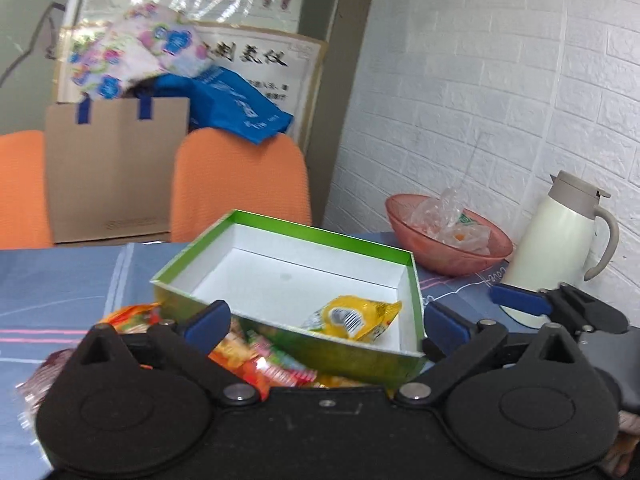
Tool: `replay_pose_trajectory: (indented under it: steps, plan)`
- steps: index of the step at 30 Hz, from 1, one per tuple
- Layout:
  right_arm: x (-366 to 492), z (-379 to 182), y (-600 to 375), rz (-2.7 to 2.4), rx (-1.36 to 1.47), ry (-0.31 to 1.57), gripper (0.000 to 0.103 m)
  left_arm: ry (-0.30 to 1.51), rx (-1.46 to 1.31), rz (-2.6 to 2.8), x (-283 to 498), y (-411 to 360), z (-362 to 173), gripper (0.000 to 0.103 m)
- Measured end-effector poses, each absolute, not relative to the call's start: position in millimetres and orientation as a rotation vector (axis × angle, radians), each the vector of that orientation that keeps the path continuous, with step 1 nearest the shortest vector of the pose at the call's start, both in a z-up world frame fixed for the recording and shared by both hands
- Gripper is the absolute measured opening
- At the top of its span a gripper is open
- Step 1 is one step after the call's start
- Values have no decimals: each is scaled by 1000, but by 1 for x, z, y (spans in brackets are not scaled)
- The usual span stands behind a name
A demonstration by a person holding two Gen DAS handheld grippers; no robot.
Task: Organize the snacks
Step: 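Move both open grippers back to the snack pile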
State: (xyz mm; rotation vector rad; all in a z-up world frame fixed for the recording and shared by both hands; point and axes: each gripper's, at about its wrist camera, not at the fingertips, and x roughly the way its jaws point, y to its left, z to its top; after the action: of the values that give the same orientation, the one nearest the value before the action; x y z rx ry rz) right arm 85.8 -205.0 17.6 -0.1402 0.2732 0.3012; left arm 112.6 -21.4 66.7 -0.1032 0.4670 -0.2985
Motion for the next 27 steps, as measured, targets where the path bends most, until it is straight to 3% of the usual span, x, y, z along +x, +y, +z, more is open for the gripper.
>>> replay_pose_trajectory:
  steps: [6,12,18,23,27]
  plan:
    - [39,8,-195,393,-30,291,103,493,-157,-232,56,11,45,103]
    - [23,-20,-152,542,55,427,103,599,-304,-161,28,53,6,103]
    - [24,-34,-102,629,-19,493,103,607,-370,-122,7,87,-5,103]
    - [41,-34,-72,601,-144,413,103,600,-405,-125,-3,104,-6,103]
    - [55,-43,-53,599,-245,400,101,605,-424,-149,-8,111,-9,87]
